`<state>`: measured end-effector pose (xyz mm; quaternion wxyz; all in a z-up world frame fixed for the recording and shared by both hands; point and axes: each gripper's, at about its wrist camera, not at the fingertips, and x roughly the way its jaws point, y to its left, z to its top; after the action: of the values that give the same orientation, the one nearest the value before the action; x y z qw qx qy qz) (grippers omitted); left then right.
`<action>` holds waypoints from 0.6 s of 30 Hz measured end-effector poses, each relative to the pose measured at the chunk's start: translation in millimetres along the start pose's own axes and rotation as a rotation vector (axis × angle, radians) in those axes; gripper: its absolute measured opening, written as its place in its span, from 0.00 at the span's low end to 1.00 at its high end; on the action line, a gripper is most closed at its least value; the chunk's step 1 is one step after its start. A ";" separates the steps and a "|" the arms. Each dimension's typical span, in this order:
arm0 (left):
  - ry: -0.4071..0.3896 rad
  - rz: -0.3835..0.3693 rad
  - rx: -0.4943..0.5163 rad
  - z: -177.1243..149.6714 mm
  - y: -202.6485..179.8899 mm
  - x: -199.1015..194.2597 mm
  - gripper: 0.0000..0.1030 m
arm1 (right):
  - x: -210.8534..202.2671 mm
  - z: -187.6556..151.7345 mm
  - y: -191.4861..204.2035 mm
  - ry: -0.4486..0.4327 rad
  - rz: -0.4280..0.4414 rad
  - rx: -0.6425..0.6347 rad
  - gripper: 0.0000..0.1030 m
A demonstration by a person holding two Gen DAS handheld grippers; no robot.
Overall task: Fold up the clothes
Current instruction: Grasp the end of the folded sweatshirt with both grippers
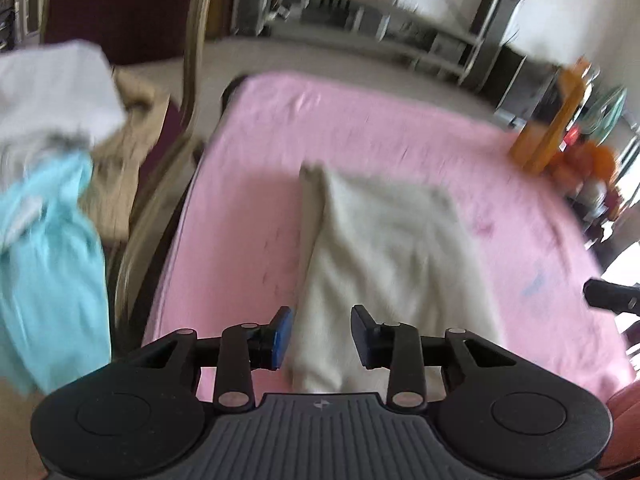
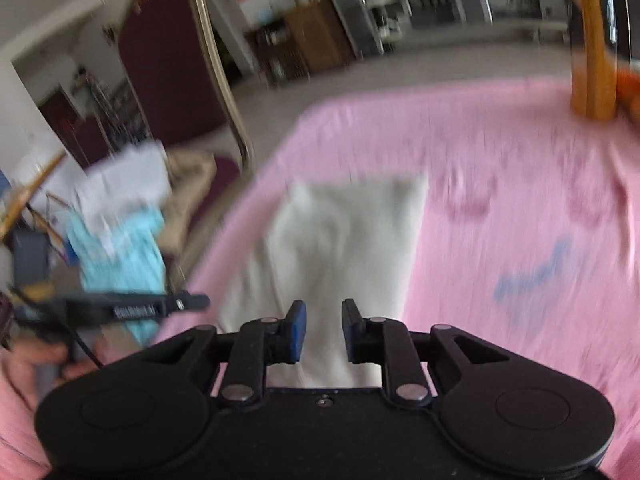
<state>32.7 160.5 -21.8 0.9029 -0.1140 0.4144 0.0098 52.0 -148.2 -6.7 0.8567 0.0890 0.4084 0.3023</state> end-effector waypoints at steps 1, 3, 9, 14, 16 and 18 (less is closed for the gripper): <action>-0.007 -0.010 0.007 8.5 0.8 0.7 0.41 | -5.3 11.2 0.3 -0.012 0.001 -0.006 0.31; -0.004 -0.003 0.032 22.5 0.1 9.6 0.45 | -10.7 31.5 -1.2 -0.024 -0.001 -0.027 0.35; 0.066 0.026 -0.017 29.2 8.0 56.7 0.46 | 28.4 56.2 -32.2 0.003 -0.054 -0.036 0.38; 0.129 0.000 -0.130 24.4 26.8 69.0 0.58 | 75.4 20.9 -87.1 -0.027 -0.027 0.168 0.43; 0.123 -0.014 -0.152 26.3 33.6 71.3 0.61 | 88.0 11.5 -104.2 -0.014 0.015 0.288 0.49; 0.139 -0.047 -0.199 27.4 40.9 76.1 0.63 | 99.0 6.6 -117.5 0.006 0.060 0.384 0.49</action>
<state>98.5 200.3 -69.7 0.8562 -0.2130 0.4701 0.0216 157.2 -183.3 -113.3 0.8135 0.2620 0.4581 0.2444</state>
